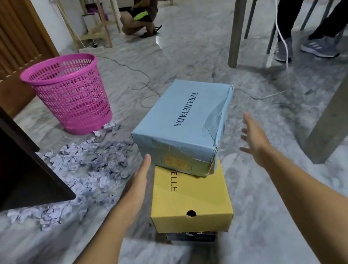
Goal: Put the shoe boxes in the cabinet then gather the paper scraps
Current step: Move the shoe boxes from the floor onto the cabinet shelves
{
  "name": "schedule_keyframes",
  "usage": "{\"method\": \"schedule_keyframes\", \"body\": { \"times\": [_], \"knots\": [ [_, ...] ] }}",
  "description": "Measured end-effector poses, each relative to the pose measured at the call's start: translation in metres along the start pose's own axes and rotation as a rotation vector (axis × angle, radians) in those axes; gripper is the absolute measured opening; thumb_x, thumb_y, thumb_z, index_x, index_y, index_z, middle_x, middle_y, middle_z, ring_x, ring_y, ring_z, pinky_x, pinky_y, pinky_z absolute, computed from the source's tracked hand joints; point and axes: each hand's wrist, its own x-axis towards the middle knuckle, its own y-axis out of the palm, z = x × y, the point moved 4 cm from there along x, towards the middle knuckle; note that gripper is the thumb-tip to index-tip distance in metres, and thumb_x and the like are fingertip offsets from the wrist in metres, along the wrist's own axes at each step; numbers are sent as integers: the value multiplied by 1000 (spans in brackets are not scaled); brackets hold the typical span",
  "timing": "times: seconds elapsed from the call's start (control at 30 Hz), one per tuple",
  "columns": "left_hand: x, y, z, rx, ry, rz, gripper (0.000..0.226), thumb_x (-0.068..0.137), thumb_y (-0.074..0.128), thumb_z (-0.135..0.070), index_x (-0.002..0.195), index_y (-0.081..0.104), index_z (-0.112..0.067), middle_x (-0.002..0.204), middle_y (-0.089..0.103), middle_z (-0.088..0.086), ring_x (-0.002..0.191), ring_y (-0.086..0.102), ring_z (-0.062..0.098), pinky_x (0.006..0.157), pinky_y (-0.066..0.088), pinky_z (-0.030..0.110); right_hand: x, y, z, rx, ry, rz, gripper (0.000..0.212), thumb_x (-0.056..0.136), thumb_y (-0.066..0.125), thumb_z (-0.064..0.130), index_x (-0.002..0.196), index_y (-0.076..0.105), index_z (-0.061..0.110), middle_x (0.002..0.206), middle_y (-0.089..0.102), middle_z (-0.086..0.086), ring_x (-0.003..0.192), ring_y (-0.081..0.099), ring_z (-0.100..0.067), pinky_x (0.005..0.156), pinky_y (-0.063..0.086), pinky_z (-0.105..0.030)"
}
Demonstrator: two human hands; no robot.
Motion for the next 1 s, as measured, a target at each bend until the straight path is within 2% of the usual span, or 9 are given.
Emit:
{"method": "schedule_keyframes", "body": {
  "times": [0.23,0.33,0.43,0.53,0.63,0.7,0.87,0.93,1.0],
  "knots": [
    [17,22,-37,-114,-45,-41,85,81,32,-80,152,21,-36,156,31,0,143,30,21,116,19,47,61,25,70,22,-178,62,76,94,47,64,155,24,26,160,29,1,144,33,-22,114,32,-51],
    [21,28,-35,-218,-84,-63,76,78,41,-79,142,36,-40,133,50,-3,132,44,23,114,30,50,68,35,66,7,-168,142,60,95,51,55,147,37,29,144,48,3,127,49,-20,95,40,-44],
    [27,28,-37,-402,-75,-132,52,75,57,-72,114,52,-38,111,63,-1,105,59,18,105,43,48,66,41,62,26,-174,177,43,92,59,43,132,48,31,120,64,4,101,63,-15,79,51,-41],
    [30,19,-40,-526,-21,-250,72,67,70,-68,127,49,-33,123,62,0,115,58,20,104,43,40,58,50,62,26,-213,216,32,91,62,30,121,54,25,109,67,3,95,66,-17,74,57,-40],
    [24,3,-43,-550,1,-302,119,36,81,-73,139,38,-32,130,61,0,114,60,22,92,50,42,45,59,67,98,-241,200,24,92,58,22,116,55,23,101,65,5,90,63,-15,78,56,-42],
    [14,-11,-50,-552,-12,-269,111,39,76,-74,136,42,-32,126,62,3,110,62,27,82,53,45,34,63,74,141,-258,191,25,93,55,21,118,55,20,96,63,5,88,61,-14,77,54,-40],
    [-43,-70,-73,-513,-139,-149,76,65,65,-74,125,57,-27,123,66,13,106,65,40,94,48,59,-7,87,95,187,-287,258,9,96,46,21,102,52,24,86,60,3,71,56,-15,61,42,-31],
    [-76,-90,-79,-428,-240,57,85,56,76,-66,124,63,-17,125,64,22,109,62,49,100,42,61,-26,100,99,192,-250,319,3,93,48,25,92,50,22,85,58,-3,69,54,-21,60,37,-32],
    [-115,-108,-81,-340,-280,168,91,41,88,-53,119,68,-11,127,62,27,113,59,52,100,39,66,-49,119,102,191,-197,402,14,86,52,32,93,52,19,90,59,-8,75,54,-24,62,37,-34]
  ]
}}
